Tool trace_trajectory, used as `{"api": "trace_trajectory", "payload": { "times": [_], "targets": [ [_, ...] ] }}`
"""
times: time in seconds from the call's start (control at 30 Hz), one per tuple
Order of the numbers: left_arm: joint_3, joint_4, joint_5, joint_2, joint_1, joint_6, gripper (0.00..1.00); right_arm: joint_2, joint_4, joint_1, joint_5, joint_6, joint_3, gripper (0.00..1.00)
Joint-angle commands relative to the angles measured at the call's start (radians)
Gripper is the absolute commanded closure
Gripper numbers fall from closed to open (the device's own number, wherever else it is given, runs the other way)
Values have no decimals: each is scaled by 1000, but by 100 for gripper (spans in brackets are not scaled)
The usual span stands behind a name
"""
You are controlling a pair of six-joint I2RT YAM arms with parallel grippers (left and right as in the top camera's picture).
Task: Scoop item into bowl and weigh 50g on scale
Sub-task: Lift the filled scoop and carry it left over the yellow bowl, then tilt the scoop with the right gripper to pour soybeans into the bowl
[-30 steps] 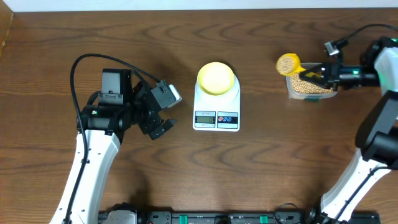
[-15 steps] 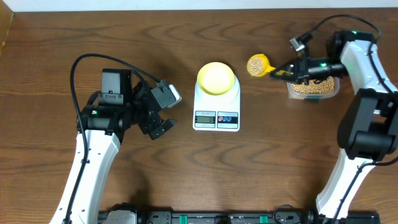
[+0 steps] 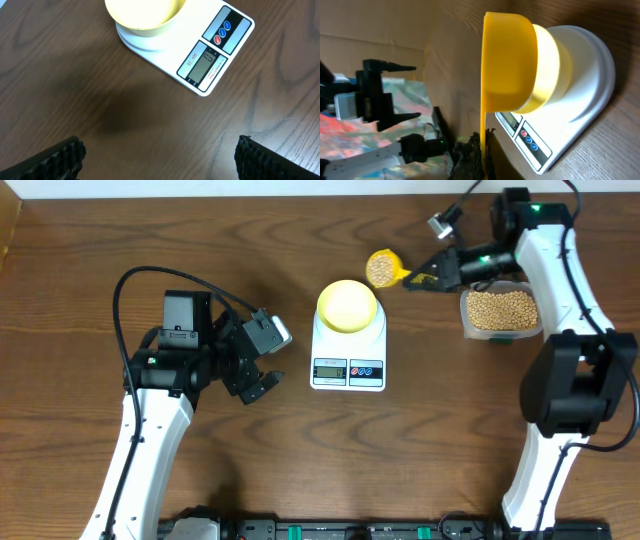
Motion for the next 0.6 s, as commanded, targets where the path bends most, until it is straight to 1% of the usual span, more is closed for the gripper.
{"api": "trace_trajectory", "payload": {
  "times": [0.0,0.13,0.37,0.57],
  "targets": [
    [-9,-2,-6,6,4,9,2,10,16,40,50,26,19,99],
    [-9,-2,-6,6,4,10,2,10,35,71,119,24,19,99],
    [-9,-2,-6,6,4,10,3,10,35,137,267,-27,19,99],
    [-9,-2,-6,6,4,10,2,10,42,180,331,-81,19,99]
  ]
}}
